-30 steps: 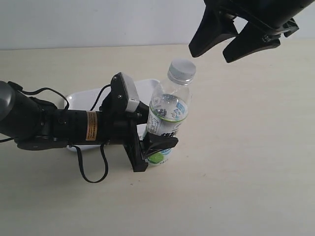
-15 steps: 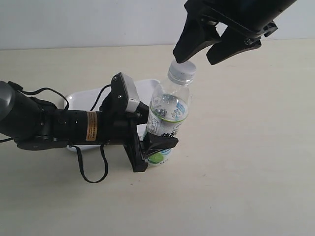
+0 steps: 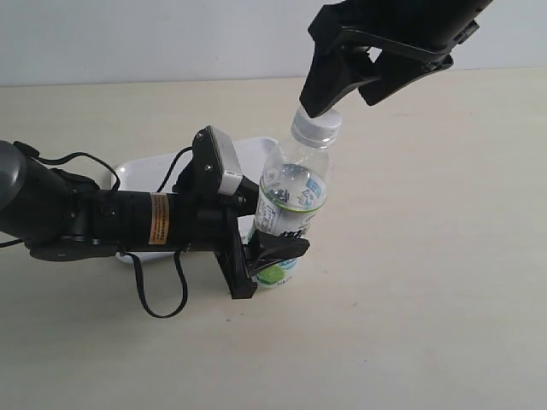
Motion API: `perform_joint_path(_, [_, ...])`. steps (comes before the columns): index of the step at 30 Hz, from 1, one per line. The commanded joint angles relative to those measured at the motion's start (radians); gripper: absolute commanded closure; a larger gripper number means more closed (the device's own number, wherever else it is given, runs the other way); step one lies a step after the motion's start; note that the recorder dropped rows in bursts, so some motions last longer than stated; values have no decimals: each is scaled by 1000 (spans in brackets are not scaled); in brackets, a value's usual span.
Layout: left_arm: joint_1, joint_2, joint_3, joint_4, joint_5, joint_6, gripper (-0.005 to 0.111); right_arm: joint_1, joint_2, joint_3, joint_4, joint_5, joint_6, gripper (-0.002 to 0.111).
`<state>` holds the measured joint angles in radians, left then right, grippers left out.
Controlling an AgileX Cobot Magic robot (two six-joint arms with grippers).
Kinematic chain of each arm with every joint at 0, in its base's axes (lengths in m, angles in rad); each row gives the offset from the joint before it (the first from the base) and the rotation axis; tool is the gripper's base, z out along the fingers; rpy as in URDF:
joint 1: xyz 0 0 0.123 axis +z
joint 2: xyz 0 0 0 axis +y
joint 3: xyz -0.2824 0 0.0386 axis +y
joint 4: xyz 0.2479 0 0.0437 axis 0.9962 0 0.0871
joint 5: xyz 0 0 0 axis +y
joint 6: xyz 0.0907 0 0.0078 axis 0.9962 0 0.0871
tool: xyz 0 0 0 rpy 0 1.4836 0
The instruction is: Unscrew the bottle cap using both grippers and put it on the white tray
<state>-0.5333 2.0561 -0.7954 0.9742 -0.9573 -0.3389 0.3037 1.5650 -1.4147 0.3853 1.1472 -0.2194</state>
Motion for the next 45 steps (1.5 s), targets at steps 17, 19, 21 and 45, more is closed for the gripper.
perform_joint_path(17, [2,-7,1,-8,-25,-2,107,10,77,-11,30,-61,31,38])
perform_joint_path(19, [2,-7,1,-8,-25,-2,107,10,77,-11,33,-61,29,38])
perform_joint_path(21, [2,-7,1,-8,-25,-2,107,10,77,-11,41,-54,27,40])
perform_joint_path(45, [2,-7,1,-8,-25,-4,107,10,77,-11,70,-11,-49,86])
